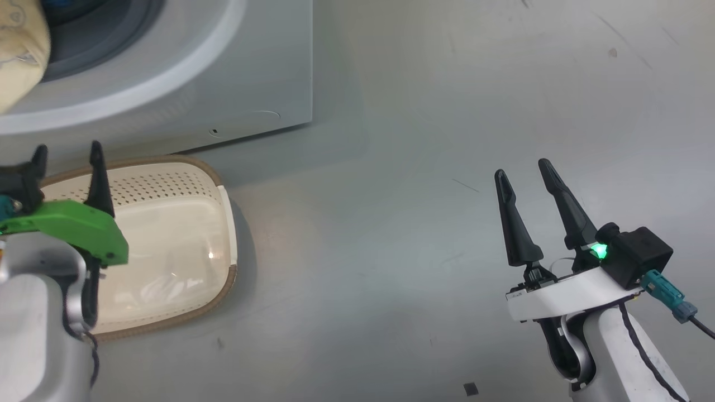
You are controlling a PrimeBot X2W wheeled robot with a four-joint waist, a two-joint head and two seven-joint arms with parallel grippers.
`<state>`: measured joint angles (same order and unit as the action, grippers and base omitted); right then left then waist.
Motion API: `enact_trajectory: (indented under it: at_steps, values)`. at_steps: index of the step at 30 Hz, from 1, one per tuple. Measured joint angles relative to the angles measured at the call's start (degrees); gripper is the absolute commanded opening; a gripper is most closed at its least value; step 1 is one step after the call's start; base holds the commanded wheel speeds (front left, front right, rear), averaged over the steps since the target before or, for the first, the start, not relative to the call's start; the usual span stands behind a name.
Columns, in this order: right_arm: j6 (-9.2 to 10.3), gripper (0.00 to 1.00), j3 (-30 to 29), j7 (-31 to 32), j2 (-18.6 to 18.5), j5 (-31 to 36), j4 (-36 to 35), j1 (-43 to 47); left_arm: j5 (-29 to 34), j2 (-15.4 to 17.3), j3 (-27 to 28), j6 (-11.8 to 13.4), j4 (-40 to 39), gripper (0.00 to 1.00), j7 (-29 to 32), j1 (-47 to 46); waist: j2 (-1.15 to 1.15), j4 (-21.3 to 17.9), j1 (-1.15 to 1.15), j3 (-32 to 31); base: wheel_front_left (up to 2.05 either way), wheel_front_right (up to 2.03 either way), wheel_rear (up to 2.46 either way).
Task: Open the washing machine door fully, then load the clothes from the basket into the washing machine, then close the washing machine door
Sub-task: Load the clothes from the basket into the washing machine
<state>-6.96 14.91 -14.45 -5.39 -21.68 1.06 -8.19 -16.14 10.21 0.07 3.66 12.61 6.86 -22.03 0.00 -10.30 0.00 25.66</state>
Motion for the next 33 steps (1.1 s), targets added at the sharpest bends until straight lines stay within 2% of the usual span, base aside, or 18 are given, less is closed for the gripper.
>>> enact_trajectory:
  at_steps: [8,15,16,17,18,19,27,33]
  values:
    - [-0.01,1.0,0.1,0.0,1.0,-1.5,0.3,-3.5,0.3,5.3,0.4,-1.0,0.2,1.0,7.3,-9.7,0.0,-3.0,0.0,5.0,0.0,0.0,0.0]
    - [-0.02,1.0,0.2,0.0,1.8,-2.6,0.2,-6.2,0.0,8.4,2.1,-1.5,0.1,1.0,12.8,-17.2,0.0,-5.1,0.0,8.5,0.0,0.0,0.0]
    - [-0.02,1.0,0.3,0.0,1.9,-3.0,0.2,-7.1,0.0,9.8,2.9,-1.5,0.2,1.0,15.0,-19.2,0.0,-5.8,0.01,9.6,0.0,0.0,0.0]
    - [-0.02,1.0,0.3,0.0,1.9,-3.0,0.2,-7.1,0.0,9.8,2.9,-1.5,0.2,1.0,15.0,-19.2,0.0,-5.8,0.01,9.6,0.0,0.0,0.0]
    - [-0.02,1.0,0.4,-0.1,1.9,-3.2,0.2,-7.9,0.0,11.4,3.6,-1.5,0.6,1.0,17.1,-20.9,0.0,-6.6,0.01,10.7,0.0,0.0,0.0]
    - [-0.02,1.0,0.4,-0.1,1.9,-3.2,0.2,-7.9,0.0,11.4,3.6,-1.5,0.6,1.0,17.1,-20.9,0.0,-6.6,0.01,10.7,0.0,0.0,0.0]
    - [-0.02,1.0,1.2,-0.1,2.4,-4.9,0.3,-9.4,1.6,17.8,4.4,-1.5,2.1,1.0,24.7,-26.3,0.0,-9.8,0.0,14.4,0.0,0.0,0.0]
    - [-0.02,1.0,2.1,-0.1,2.6,-6.0,0.4,-10.5,3.8,20.8,4.2,-1.5,3.5,1.0,28.3,-29.2,0.0,-11.9,0.0,17.1,0.0,0.0,0.0]
